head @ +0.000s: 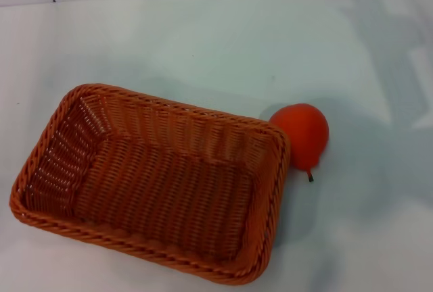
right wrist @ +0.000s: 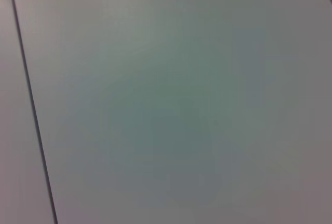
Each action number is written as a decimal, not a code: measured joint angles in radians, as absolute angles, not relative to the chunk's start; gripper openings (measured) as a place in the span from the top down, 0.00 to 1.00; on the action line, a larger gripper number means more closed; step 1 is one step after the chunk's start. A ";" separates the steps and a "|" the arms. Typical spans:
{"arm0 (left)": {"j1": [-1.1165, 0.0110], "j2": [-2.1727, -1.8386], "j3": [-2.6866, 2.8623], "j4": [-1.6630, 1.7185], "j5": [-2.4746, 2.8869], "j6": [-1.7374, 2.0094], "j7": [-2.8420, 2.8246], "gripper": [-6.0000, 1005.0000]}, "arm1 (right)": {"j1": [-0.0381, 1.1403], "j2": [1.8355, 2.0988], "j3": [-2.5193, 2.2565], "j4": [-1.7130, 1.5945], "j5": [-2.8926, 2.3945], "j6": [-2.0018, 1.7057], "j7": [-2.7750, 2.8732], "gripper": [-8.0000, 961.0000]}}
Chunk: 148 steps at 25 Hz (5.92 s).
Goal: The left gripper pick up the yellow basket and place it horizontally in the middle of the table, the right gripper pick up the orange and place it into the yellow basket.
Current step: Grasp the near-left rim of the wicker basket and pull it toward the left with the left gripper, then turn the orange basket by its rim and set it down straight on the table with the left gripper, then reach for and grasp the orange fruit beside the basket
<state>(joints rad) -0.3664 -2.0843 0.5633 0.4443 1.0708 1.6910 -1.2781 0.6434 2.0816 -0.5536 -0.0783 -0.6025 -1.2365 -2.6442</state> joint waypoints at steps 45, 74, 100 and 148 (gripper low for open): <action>-0.606 -2.156 0.774 1.330 2.755 1.762 -2.501 0.10 | 0.637 2.082 -0.548 -0.086 -0.600 -1.208 -2.623 0.05; -0.616 -2.150 0.659 1.321 2.634 1.749 -2.533 0.85 | 0.641 2.078 -0.546 -0.089 -0.600 -1.164 -2.624 0.05; -0.559 -2.165 0.402 0.987 2.413 1.439 -2.529 0.85 | 0.659 2.069 -0.541 -0.081 -0.600 -1.136 -2.627 0.05; -0.450 -2.105 0.378 0.896 2.231 1.401 -2.352 0.29 | 0.619 1.941 -0.836 -0.320 -0.940 -0.953 -2.083 0.05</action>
